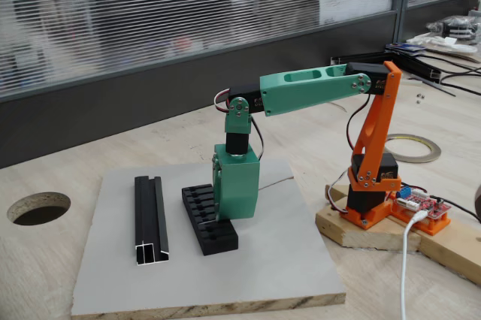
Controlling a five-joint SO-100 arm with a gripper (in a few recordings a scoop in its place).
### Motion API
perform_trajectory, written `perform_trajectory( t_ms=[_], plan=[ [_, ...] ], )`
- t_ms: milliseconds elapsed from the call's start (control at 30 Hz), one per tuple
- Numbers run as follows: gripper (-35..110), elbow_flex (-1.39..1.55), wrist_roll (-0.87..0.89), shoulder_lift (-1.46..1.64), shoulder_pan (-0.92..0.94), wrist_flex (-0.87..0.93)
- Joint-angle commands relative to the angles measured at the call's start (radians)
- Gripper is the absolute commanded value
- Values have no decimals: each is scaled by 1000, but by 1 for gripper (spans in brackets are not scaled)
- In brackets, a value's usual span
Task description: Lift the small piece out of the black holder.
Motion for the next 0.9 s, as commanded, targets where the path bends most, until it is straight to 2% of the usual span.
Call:
perform_trajectory(
  t_ms=[0,533,867],
  plan=[
    [5,-18,12,43,2,12],
    [4,-281,14,44,2,28],
    [4,-390,23,176,3,29]
  ],
)
